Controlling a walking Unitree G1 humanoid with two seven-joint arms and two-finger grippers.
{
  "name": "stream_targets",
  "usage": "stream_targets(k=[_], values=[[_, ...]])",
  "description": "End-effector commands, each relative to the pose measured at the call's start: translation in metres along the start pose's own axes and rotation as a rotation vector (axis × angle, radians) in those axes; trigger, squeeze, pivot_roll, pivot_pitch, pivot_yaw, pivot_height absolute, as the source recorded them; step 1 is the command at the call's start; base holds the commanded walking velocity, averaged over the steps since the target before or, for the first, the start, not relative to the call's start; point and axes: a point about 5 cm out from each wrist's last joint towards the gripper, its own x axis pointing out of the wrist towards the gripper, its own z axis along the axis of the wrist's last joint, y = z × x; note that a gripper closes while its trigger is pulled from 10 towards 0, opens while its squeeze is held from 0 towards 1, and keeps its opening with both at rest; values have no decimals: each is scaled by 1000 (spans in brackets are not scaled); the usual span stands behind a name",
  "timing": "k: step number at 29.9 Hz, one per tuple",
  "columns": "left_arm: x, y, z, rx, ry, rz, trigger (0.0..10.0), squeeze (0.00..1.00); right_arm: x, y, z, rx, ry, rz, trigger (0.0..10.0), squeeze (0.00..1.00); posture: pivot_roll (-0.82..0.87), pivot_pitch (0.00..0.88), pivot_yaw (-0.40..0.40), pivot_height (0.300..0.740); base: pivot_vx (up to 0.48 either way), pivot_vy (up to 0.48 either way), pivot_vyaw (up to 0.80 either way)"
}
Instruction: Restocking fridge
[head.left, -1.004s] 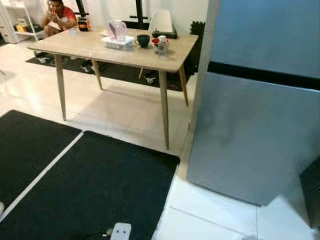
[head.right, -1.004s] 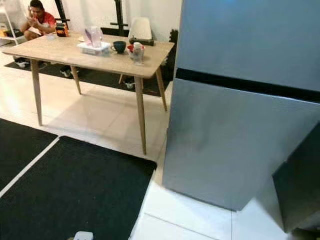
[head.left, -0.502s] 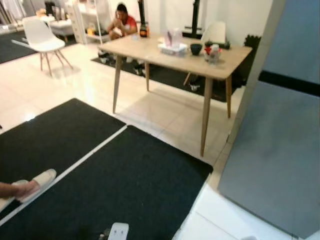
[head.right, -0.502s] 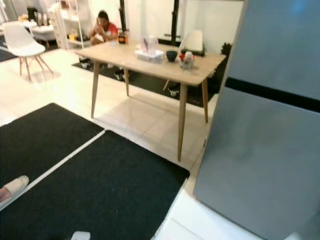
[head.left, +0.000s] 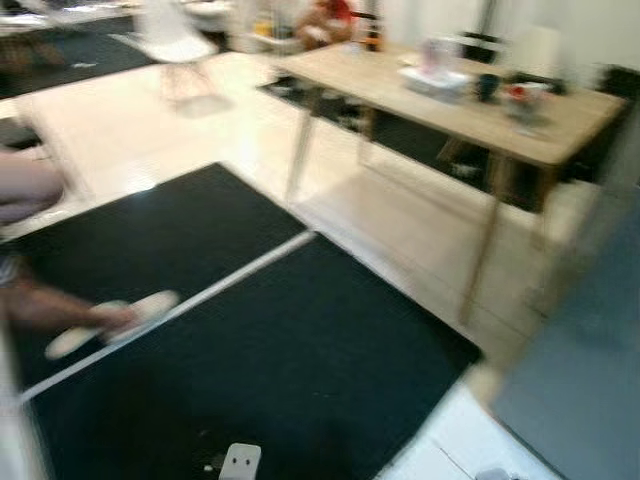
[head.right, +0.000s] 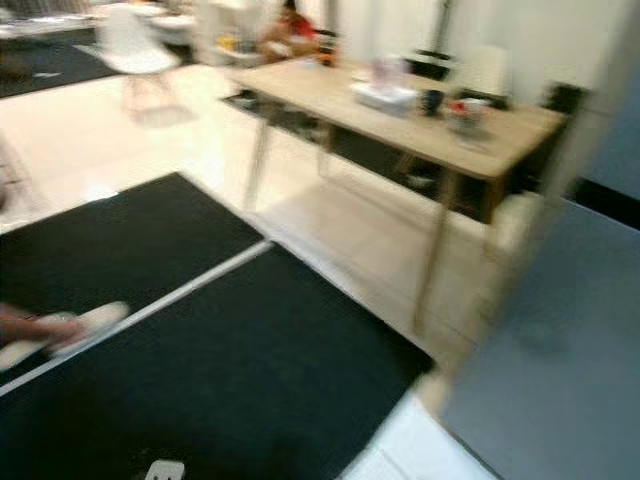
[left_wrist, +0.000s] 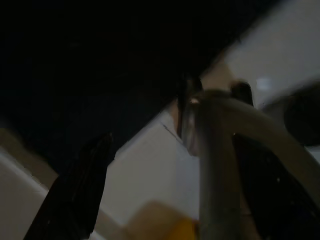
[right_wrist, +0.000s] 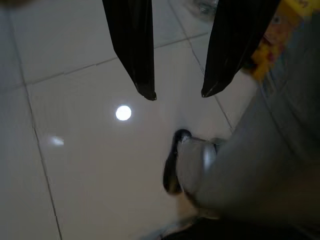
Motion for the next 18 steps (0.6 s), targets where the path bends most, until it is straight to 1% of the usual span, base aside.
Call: stream_targets(k=[1, 18], values=[[-2, -5, -19, -1, 82, -18, 10000, 0, 0, 3, -2, 4, 4, 12, 10000, 0, -96, 0, -13, 740, 0, 0, 800], [-2, -5, -19, -3, 77, -15, 10000, 0, 1, 6, -3, -11, 7, 33, 10000, 0, -95, 0, -13, 740, 0, 0, 800]])
